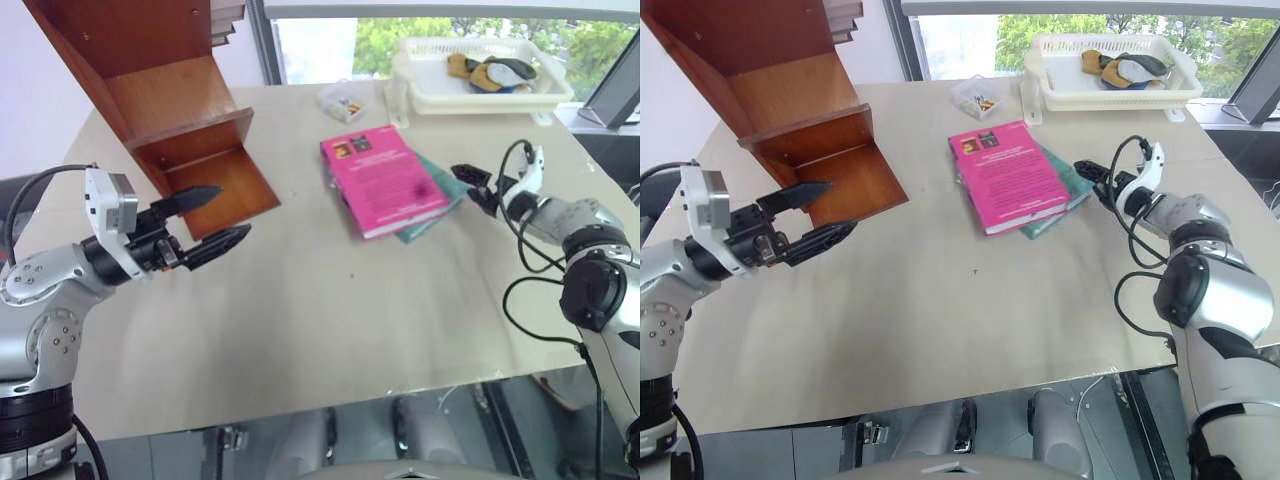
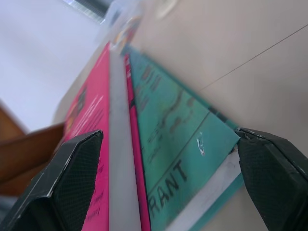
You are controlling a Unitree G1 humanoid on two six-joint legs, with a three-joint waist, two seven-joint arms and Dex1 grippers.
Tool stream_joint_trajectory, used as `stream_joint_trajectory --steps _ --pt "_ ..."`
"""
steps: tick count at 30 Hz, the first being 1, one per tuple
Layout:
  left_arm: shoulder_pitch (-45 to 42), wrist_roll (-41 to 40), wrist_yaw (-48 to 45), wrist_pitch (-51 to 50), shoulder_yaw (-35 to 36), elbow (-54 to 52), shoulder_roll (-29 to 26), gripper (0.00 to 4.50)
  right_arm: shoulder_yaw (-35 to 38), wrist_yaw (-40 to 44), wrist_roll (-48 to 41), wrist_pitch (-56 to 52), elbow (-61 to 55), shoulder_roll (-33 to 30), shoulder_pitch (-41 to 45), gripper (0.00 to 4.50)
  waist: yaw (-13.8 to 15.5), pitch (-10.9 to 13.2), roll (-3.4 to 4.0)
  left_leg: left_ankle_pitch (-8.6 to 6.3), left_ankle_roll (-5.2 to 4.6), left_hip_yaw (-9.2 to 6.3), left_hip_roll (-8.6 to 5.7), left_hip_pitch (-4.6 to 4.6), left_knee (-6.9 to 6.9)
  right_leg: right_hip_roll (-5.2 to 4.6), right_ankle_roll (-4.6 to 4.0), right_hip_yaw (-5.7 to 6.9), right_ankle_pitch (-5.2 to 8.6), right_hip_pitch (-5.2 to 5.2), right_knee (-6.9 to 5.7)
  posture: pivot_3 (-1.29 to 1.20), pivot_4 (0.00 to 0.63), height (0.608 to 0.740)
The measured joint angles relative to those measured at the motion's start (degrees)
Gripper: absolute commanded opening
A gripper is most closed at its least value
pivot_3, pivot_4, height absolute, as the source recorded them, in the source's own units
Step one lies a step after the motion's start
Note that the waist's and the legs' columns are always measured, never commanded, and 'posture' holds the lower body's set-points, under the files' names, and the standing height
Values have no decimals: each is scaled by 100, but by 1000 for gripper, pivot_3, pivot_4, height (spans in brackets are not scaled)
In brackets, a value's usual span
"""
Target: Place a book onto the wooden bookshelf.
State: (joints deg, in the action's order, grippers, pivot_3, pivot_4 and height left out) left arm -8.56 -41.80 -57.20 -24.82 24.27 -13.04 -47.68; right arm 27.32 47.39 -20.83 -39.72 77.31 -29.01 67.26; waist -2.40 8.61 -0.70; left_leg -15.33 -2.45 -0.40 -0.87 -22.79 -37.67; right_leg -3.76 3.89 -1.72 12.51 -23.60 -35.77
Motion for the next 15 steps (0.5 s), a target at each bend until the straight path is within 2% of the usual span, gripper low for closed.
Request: stream_joint_trajectory --steps 4,10,12,15 --pt "44 1 7 11 0 -10 0 4371 -364 682 141 -415 -109 1 -3 4500 2 0 0 0 0 0 -1 -1 0 -2 0 1 0 -1 -1 0 150 740" --pt "52 5 7 26 0 -13 -1 4371 -1451 2599 380 -1053 -935 2 -218 4500 3 0 0 0 0 -4 -1 -1 -1 -4 1 3 0 -2 -2 0 150 740" --pt "63 5 7 26 0 -17 -1 4371 -1781 2994 426 -1139 -1323 4 -381 4500 5 0 0 -1 1 -6 -3 -1 -1 -8 1 5 0 -4 -3 0 150 740" --pt "85 5 8 26 0 -19 -1 4371 -2051 3128 502 -1081 -1640 3 -602 4500 11 0 0 -1 2 -10 -6 -1 -1 -18 1 8 0 -4 -4 0 150 740"
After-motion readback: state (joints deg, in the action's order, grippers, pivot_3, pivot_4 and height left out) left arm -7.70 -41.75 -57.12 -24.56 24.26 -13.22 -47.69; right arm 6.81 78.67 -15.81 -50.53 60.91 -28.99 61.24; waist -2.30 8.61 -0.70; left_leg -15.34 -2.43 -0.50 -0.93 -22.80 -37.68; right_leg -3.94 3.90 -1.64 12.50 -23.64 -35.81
